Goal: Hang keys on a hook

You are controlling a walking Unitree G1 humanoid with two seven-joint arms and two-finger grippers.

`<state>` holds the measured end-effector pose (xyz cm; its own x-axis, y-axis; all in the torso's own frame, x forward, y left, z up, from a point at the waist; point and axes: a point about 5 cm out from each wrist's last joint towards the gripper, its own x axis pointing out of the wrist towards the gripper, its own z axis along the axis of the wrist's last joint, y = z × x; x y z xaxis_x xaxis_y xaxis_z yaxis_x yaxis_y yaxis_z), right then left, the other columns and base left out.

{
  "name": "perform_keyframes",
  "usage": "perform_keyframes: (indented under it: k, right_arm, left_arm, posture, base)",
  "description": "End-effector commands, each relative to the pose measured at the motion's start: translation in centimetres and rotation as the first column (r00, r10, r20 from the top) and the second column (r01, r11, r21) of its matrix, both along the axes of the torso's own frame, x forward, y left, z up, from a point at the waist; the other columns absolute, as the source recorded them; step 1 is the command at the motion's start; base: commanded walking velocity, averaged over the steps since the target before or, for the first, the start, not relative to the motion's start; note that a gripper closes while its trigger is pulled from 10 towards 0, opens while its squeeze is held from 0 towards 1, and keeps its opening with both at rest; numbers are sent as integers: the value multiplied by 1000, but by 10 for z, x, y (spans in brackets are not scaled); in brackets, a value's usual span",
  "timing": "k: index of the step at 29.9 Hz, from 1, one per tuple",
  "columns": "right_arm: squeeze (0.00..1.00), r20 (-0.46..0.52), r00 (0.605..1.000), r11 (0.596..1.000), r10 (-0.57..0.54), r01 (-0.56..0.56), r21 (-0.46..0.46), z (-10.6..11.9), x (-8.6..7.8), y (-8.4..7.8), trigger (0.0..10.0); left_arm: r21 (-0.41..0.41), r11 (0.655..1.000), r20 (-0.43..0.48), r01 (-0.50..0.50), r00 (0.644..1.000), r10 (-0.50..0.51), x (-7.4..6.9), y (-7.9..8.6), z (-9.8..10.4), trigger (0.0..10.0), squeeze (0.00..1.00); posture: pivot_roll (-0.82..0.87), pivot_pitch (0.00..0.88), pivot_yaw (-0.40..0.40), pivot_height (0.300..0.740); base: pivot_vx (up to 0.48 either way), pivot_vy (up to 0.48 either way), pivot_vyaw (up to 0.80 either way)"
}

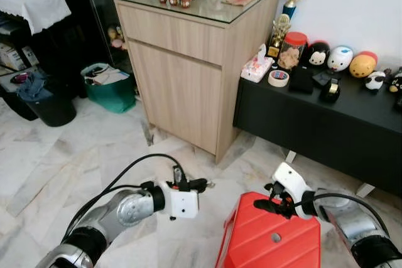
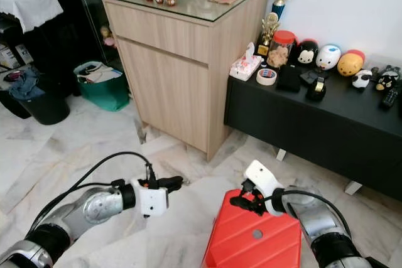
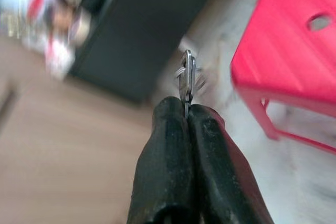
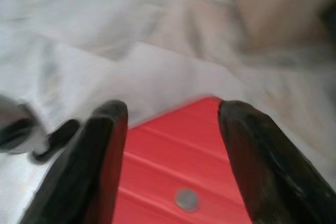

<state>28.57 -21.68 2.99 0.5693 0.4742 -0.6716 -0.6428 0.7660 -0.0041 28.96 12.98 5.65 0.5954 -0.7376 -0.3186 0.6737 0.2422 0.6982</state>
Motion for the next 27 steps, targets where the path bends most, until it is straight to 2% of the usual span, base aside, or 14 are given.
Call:
perform_keyframes:
  k: [1,3,4,6,8,9,10,11,14,19,21,23,25,27]
  right_arm:
    - [0,-39,989,990,-142,141,-11,-19,-11,-9,10000]
    - [0,-68,956,957,-286,288,16,-36,-19,-10,10000]
    - [0,-68,956,957,-286,288,16,-36,-19,-10,10000]
    - [0,-94,919,920,-382,388,50,-48,-27,-7,10000]
    - [0,-126,866,870,-483,491,36,-61,-39,-9,10000]
    - [0,-145,834,841,-532,541,26,-69,-48,-7,10000]
    - [0,-145,834,841,-532,541,26,-69,-48,-7,10000]
    - [0,-156,814,821,-559,570,29,-75,-54,-5,10000]
    - [0,-173,784,792,-596,610,35,-81,-61,-1,10000]
    - [0,-194,718,730,-669,684,14,-95,-79,3,10000]
    - [0,-210,686,701,-697,713,1,-99,-85,2,10000]
    - [0,-228,648,671,-727,740,-38,-107,-99,1,10000]
    - [0,-241,626,653,-742,756,-46,-110,-106,2,10000]
    - [0,-236,592,621,-770,780,-71,-113,-111,0,10000]
  left_arm:
    - [15,981,-167,-196,966,196,-4,28,-24,10000,0]
    - [57,932,-288,-357,888,358,-15,50,-48,10000,0]
    - [57,932,-288,-357,888,358,-15,50,-48,10000,0]
    - [118,884,-356,-453,811,464,-29,66,-67,10000,0]
    - [214,823,-421,-525,711,563,-50,82,-87,10000,0]
    - [254,774,-471,-580,624,623,-65,90,-100,10000,0]
    - [254,774,-471,-580,624,623,-65,90,-100,10000,0]
    - [260,733,-517,-628,551,656,-77,93,-108,10000,0]
    - [273,666,-568,-695,443,694,-92,95,-118,10000,0]
    - [246,426,-637,-870,186,748,-106,101,-128,10000,0]
    - [247,378,-641,-892,143,754,-108,102,-130,10000,0]
    - [250,266,-638,-931,49,768,-112,107,-132,10000,0]
    - [242,209,-641,-948,6,767,-113,109,-132,10000,0]
    - [243,205,-636,-948,4,771,-114,110,-132,10000,0]
  posture:
    - [-41,0,17,740]
    - [-36,0,17,740]
    - [-36,0,17,740]
    - [-37,0,18,740]
    - [-37,0,18,740]
    - [-23,0,17,740]
    - [-23,0,17,740]
    - [-27,0,18,740]
    - [-25,0,19,740]
    - [-25,0,13,740]
    - [-21,0,11,740]
    - [-5,0,7,740]
    - [-8,0,9,740]
    - [-20,0,20,740]
  base:
    - [0,0,0]
    - [0,0,0]
    - [0,0,0]
    - [0,0,0]
    - [0,0,0]
    - [0,0,0]
    - [0,0,0]
    - [0,0,0]
    - [0,0,0]
    - [0,0,0]
    - [0,0,0]
    - [0,0,0]
    - [0,0,0]
    - [0,0,0]
